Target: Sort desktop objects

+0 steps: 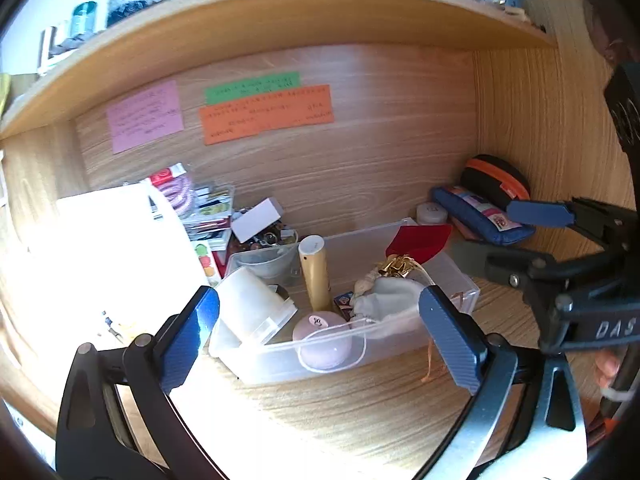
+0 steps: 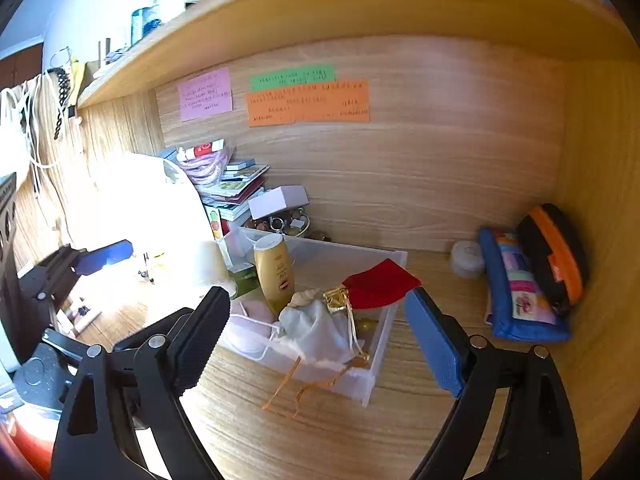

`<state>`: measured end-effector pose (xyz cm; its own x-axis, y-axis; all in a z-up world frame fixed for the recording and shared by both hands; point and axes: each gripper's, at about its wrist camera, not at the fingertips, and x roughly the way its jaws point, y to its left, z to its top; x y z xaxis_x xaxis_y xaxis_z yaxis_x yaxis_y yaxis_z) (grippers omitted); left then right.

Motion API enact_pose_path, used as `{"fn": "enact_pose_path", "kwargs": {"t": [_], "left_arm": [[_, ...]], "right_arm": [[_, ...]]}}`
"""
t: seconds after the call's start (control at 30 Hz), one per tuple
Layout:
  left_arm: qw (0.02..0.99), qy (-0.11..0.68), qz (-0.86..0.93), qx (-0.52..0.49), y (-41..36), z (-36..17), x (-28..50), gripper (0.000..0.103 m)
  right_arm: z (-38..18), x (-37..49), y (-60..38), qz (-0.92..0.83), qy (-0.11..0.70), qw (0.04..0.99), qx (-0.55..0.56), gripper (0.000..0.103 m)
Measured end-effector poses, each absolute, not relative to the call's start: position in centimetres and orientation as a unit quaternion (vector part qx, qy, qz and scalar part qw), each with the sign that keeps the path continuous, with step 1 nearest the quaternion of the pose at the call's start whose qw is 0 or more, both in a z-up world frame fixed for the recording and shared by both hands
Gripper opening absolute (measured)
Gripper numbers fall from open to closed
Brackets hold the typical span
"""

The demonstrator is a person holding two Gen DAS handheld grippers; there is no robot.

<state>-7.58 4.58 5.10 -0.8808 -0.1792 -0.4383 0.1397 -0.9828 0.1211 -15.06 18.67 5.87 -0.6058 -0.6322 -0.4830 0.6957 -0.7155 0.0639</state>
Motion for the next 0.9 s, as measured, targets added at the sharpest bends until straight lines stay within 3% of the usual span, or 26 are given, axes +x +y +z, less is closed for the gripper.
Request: {"fn": "enact_pose_path", "kwargs": {"t": [0.37, 0.5, 0.9], "left_arm": [[0.103, -0.019, -0.967, 0.231, 4.5, 4.3, -5.1, 0.102], [0.105, -0.012, -0.967, 0.23, 4.6, 4.1, -4.7, 0.102], [0.109, 0.005, -0.965, 0.238, 3.9, 3.5, -4.7, 0.102]], "right_arm": [[5.5, -10.3, 20.0, -0.921, 0.059, 0.327, 0.205, 0.09], [5.3, -9.6, 21.0, -0.928, 0.047, 0.314, 0.198, 0.102], [4.0, -9.4, 21.5, -0.93, 0.052, 0.293, 0.215, 0.103]]}}
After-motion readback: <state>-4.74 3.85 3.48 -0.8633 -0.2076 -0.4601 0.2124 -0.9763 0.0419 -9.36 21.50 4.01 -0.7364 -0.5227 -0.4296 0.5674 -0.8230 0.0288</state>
